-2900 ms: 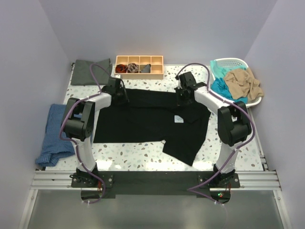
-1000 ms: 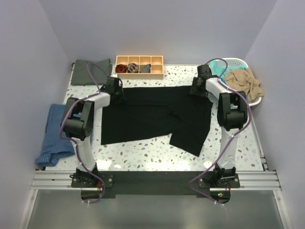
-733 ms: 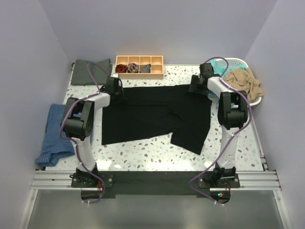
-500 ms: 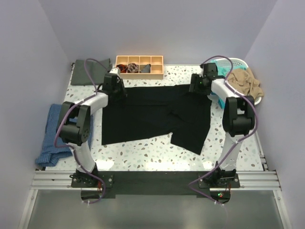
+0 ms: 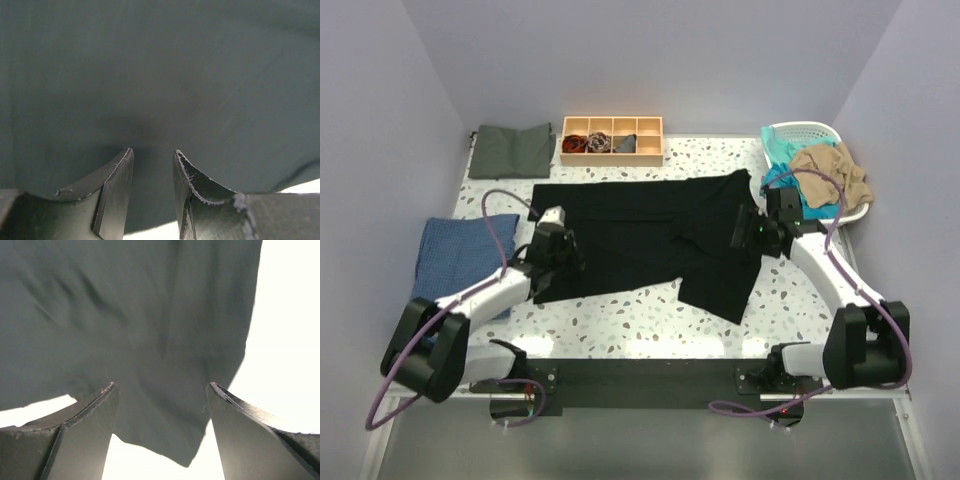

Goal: Fold and stack the t-shirts
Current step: Fold the tshirt

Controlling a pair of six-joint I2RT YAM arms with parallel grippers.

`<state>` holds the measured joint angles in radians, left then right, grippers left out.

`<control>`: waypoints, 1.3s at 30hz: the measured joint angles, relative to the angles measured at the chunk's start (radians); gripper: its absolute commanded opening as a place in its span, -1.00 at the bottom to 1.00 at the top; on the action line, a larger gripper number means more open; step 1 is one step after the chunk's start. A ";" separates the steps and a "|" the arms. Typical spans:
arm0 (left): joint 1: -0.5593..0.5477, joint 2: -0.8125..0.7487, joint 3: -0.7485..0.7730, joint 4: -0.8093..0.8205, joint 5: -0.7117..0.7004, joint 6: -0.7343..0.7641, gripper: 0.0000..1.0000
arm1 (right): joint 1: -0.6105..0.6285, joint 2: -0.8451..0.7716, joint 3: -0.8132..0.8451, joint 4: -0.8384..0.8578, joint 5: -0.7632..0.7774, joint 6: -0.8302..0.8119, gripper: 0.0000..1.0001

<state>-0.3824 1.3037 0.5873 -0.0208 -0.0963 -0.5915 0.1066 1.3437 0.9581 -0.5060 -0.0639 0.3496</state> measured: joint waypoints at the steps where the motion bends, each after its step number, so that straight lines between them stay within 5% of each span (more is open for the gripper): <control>1: -0.006 -0.038 -0.055 -0.028 -0.006 -0.024 -0.15 | 0.003 -0.034 -0.054 -0.022 0.000 0.014 0.47; 11: -0.046 -0.394 -0.209 -0.264 -0.135 -0.240 -0.16 | 0.037 -0.393 -0.304 -0.207 0.023 0.205 0.44; 20: -0.046 -0.356 -0.228 -0.396 -0.222 -0.360 -0.10 | 0.158 -0.415 -0.388 -0.266 0.055 0.333 0.47; 23: -0.047 -0.348 -0.223 -0.405 -0.244 -0.397 0.14 | 0.182 -0.413 -0.388 -0.278 0.082 0.356 0.48; 29: -0.050 -0.368 -0.218 -0.460 -0.307 -0.477 0.18 | 0.183 -0.414 -0.410 -0.286 0.111 0.390 0.47; 33: -0.050 -0.403 -0.219 -0.528 -0.320 -0.494 0.18 | 0.183 -0.414 -0.431 -0.286 0.114 0.399 0.34; 39: -0.050 -0.394 -0.223 -0.536 -0.324 -0.494 0.10 | 0.183 -0.367 -0.467 -0.237 0.067 0.407 -0.18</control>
<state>-0.4328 0.9100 0.3645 -0.5564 -0.4206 -1.0855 0.2893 0.9764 0.4915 -0.7429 0.0029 0.7567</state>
